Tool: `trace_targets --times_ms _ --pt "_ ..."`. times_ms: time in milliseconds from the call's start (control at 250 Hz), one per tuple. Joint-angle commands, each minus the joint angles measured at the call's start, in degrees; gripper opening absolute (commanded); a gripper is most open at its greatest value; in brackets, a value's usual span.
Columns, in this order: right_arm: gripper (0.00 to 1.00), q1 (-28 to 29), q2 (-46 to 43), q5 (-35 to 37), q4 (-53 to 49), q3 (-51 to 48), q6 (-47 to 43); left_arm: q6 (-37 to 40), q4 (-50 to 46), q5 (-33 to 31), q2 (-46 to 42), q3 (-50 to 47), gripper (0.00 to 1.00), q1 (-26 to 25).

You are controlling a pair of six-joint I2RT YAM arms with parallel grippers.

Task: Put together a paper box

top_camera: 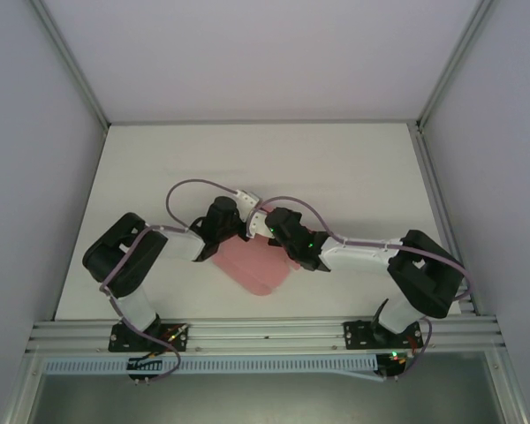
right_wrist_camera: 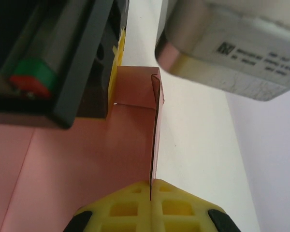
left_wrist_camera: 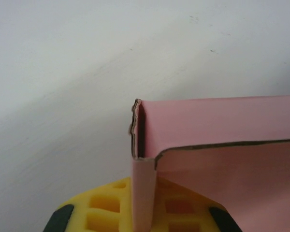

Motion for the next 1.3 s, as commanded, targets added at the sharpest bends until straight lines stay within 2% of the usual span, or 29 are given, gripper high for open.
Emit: trace_targets --times_ms 0,52,204,244,291,367,535,615,743,902,1026,1166,1298 --pt "0.00 1.02 -3.04 -2.48 -6.29 0.14 1.16 -2.76 -2.48 -25.04 0.67 -1.88 0.00 1.77" --pt "0.00 1.01 -3.28 -2.61 -6.64 0.21 1.41 -3.66 -2.13 -29.70 1.18 -1.68 0.00 0.99" --pt "0.01 0.80 -4.01 -3.58 -6.19 0.16 3.13 -2.77 -0.82 -28.54 1.94 -1.58 0.00 0.31" --pt "0.05 0.62 -4.32 -3.92 -6.22 0.22 3.97 -3.25 -0.30 -26.88 1.32 -1.78 0.00 0.28" --pt "0.14 0.26 -4.81 -4.53 -6.54 0.50 5.60 -3.11 1.85 -23.52 0.27 -2.84 0.00 0.27" --pt "0.19 -0.31 -6.66 -5.91 -7.22 1.14 8.73 -3.12 6.21 -17.65 -0.84 -4.77 0.00 0.26" --pt "0.64 -0.44 -15.51 -13.99 -5.17 -0.13 17.08 -2.57 12.10 -10.45 -0.65 -6.95 0.00 0.22" --pt "0.99 -1.20 -19.40 -14.39 -0.24 -2.18 21.07 -2.48 14.87 -8.18 -0.48 -8.16 0.00 0.28" --pt "1.00 -5.32 -22.15 -9.42 5.03 -2.65 31.16 -2.15 17.55 -6.12 -0.56 -9.34 0.00 0.30" --pt "1.00 -11.21 -16.49 -6.20 -2.59 2.78 45.29 -1.64 18.10 -4.84 0.19 -9.34 0.00 0.31" --pt "1.00 -11.33 -8.28 -7.62 -5.06 6.90 47.08 -1.24 17.91 -4.25 0.36 -9.57 0.05 0.29" --pt "1.00 -11.27 1.36 -8.57 -15.06 15.46 49.12 -0.92 16.38 -4.32 0.29 -9.02 0.10 0.33" --pt "1.00 -10.73 5.18 -9.54 -16.88 16.86 48.25 -0.87 15.11 -4.31 0.15 -8.82 0.16 0.35"
